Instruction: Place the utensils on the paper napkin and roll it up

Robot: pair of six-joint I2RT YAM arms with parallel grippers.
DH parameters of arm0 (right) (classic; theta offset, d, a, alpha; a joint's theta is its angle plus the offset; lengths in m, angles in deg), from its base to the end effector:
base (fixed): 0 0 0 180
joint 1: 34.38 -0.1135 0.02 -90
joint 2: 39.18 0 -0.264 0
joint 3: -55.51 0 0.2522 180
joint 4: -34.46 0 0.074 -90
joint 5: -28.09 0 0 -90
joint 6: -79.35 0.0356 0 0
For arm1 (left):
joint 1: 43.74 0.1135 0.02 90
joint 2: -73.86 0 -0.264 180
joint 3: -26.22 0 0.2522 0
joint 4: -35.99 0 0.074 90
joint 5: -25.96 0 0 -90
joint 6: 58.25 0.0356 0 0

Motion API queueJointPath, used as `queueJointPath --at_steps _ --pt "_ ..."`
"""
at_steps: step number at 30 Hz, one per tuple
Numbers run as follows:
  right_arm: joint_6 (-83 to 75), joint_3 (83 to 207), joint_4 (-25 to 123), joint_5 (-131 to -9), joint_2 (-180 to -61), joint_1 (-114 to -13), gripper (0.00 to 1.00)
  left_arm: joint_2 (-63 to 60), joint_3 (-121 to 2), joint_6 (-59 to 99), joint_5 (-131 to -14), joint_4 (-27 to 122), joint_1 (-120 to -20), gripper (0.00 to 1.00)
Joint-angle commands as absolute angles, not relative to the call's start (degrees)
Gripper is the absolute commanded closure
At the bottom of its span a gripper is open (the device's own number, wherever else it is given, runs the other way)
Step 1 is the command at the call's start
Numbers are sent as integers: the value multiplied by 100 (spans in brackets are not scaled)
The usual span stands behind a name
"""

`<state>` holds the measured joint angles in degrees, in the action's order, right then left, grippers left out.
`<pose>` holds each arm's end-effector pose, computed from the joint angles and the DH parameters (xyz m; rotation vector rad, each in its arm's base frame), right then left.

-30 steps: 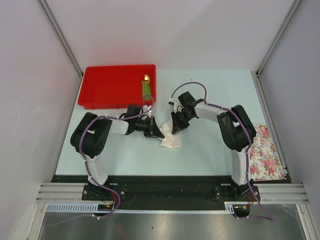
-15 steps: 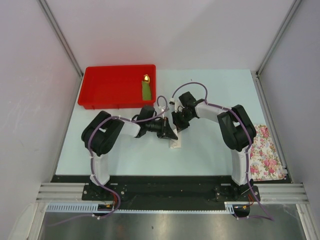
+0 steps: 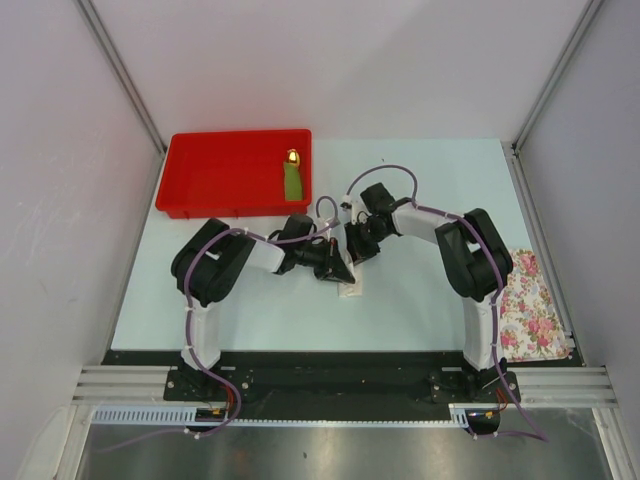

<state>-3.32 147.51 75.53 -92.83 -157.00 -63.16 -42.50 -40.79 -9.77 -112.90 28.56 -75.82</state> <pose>0.3517 0.2140 0.1410 -0.6735 2.7091 0.9095 0.3027 -0.2213 0.0936 0.2992 2.5340 -1.5778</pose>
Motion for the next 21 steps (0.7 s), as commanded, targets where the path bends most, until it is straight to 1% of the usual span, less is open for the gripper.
queueJointPath --at_steps 1,4,8,14,21 --pt "-301 14820 7503 -9600 -15512 -5918 91 -4444 -4098 -447 -10693 3481 -7556 100" --pt "-29 14873 7406 -10451 -15371 -5610 90 -4436 -4177 -307 -10746 3559 -7582 100" --pt "226 14706 7231 -10997 -15335 -5399 90 -4418 -4256 -262 -10772 3630 -7617 100" --pt "306 14443 7116 -11140 -15572 -5389 92 -4444 -4309 -262 -10746 3648 -7626 100" --pt "174 14328 7011 -10929 -15818 -5477 94 -4462 -4379 -227 -10746 3718 -7617 100"
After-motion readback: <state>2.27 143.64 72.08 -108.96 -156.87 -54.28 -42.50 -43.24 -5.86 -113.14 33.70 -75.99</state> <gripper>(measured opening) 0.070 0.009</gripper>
